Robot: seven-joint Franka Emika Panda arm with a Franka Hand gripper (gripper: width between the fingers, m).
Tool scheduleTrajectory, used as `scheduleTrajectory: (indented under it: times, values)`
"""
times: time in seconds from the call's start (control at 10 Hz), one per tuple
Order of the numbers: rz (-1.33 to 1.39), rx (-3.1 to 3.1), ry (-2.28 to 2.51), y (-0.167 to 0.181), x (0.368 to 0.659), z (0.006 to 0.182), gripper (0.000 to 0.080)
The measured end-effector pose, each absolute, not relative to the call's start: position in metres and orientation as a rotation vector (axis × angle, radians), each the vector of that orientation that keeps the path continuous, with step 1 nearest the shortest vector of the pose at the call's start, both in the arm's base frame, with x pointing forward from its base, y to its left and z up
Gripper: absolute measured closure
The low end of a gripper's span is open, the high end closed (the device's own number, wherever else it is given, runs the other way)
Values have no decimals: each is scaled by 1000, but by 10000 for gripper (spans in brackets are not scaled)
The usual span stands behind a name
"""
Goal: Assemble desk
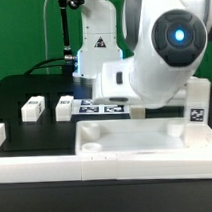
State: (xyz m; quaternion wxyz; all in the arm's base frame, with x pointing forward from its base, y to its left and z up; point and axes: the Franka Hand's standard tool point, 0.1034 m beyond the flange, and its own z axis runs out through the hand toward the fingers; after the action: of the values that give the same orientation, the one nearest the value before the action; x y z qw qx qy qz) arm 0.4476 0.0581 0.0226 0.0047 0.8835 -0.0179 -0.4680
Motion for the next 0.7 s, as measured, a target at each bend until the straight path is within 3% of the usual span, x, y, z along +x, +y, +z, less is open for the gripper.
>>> scheduleTrajectory:
  times: [0.7]
  values:
    - [-1471, 2774, -77, 55, 441, 22, 150]
